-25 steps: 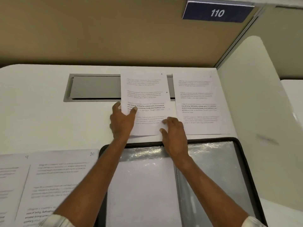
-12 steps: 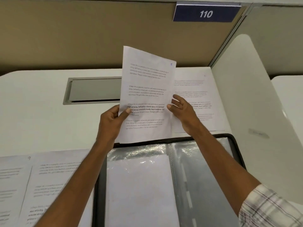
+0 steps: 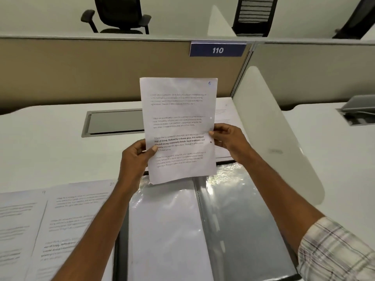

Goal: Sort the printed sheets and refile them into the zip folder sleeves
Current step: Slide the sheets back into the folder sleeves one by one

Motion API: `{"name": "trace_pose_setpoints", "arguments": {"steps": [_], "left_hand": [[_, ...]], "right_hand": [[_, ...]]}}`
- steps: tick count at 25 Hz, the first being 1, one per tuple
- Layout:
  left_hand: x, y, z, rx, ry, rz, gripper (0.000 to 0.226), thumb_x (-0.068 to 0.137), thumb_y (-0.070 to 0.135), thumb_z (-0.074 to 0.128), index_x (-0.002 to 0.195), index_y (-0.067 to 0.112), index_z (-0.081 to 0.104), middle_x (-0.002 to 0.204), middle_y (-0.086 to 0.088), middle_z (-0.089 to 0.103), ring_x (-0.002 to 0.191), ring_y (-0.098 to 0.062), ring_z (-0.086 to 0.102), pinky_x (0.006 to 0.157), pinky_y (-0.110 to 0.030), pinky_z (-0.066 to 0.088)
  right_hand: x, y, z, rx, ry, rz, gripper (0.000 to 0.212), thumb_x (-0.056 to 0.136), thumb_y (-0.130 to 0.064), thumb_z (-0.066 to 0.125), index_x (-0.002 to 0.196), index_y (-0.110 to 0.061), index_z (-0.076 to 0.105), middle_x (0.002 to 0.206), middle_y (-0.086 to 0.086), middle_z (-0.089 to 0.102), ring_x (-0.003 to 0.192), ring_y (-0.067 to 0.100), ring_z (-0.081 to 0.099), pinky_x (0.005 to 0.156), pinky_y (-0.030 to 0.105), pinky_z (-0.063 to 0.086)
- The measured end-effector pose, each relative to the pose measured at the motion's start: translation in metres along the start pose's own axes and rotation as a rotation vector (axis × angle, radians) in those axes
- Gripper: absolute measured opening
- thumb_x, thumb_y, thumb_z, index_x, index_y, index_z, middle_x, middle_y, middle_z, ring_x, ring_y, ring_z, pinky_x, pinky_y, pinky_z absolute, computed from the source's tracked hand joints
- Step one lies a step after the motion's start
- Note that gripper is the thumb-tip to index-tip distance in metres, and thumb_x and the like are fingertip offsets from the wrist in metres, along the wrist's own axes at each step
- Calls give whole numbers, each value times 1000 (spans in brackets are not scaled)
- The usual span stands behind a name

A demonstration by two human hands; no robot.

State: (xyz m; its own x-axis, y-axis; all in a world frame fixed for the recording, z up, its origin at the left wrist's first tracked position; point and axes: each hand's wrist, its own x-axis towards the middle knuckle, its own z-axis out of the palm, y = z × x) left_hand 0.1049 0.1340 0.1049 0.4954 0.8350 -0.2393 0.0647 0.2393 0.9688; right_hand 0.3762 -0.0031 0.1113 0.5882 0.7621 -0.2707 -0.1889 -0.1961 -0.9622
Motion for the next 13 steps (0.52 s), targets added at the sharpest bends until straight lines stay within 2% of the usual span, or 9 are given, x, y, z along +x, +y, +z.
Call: {"name": "trace_pose_setpoints", "arguments": {"steps": [5,9,13], "left_hand": [[-29,-6,32,24,-54,5,25,93,9,75,116,16,73,107,0,79,98,-24,76,80,-43,63],[-44,-22,56,26,-8,-15,31,89,3,77,119,12,72,107,-5,79,99,-25,76,86,-42,62],[-65,-34,84,21,85,9,31,90,0,75,119,8,72,108,-7,79,101,-28,75,86,-40,62]], "right_hand": [[-42,-10,-39,-66,-21,7,31,88,-8,78,118,-2,70,107,13,78,97,26,76,82,34,62],[-49,-7,-71,-85,4,-32,28,86,-5,79,114,-1,72,102,11,79,93,25,76,82,35,61],[-50,-3,-95,-113,-134,-7,34,86,-9,80,119,-3,71,109,9,78,98,26,76,86,38,62]]}}
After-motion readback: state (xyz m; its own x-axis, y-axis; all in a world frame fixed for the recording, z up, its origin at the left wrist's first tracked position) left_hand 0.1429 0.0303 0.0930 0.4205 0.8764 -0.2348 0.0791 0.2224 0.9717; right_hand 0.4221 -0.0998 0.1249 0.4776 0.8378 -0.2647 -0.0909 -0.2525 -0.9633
